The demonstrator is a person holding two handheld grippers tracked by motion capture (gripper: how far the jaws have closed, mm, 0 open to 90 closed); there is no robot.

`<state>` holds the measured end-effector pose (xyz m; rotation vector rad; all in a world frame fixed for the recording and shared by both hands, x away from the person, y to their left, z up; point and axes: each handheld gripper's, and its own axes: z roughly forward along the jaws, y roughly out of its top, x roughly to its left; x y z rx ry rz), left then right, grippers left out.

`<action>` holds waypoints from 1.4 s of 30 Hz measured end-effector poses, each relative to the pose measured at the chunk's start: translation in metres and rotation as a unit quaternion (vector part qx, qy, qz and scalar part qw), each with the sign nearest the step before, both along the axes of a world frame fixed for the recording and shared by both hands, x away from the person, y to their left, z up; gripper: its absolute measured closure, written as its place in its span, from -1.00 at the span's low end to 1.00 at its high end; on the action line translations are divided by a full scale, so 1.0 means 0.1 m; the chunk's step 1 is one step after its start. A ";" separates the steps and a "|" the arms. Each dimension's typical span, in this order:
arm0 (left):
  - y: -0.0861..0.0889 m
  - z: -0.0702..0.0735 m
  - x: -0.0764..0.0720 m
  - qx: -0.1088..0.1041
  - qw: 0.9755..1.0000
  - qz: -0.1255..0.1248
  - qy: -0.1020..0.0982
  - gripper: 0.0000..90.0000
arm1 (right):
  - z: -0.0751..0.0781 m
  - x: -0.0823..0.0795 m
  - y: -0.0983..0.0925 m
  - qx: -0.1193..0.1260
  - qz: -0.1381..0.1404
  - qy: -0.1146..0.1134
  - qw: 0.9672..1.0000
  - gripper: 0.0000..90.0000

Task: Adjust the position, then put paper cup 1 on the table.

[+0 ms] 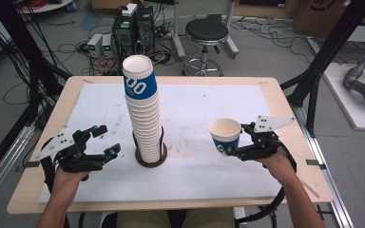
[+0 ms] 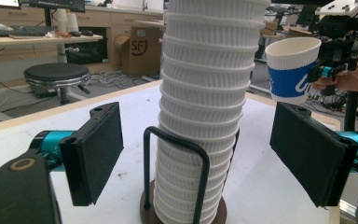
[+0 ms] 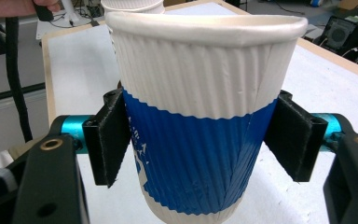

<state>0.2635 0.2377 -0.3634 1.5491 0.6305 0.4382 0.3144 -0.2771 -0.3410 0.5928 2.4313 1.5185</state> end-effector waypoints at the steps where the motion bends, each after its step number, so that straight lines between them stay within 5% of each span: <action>1: 0.00 0.00 0.00 0.000 1.000 0.000 0.000 -0.62 | 0.00 0.00 0.00 0.000 0.000 0.000 1.000 -0.37; 19: 0.09 -0.13 0.16 0.002 1.000 0.027 0.003 -0.62 | 0.01 0.09 -0.04 0.011 -0.057 -0.013 0.998 -0.37; 27: 0.09 -0.19 0.17 0.006 0.999 0.031 0.011 -0.62 | -0.04 0.32 -0.01 0.024 -0.106 -0.020 0.994 -0.38; 35: 0.06 -0.22 0.18 0.009 0.999 0.028 0.016 -0.62 | -0.17 0.56 0.01 0.021 -0.168 -0.015 0.985 -0.39; 42: 0.09 -0.24 0.16 0.006 0.999 0.033 0.019 -0.62 | -0.34 0.73 0.02 0.013 -0.241 -0.011 0.970 -0.40</action>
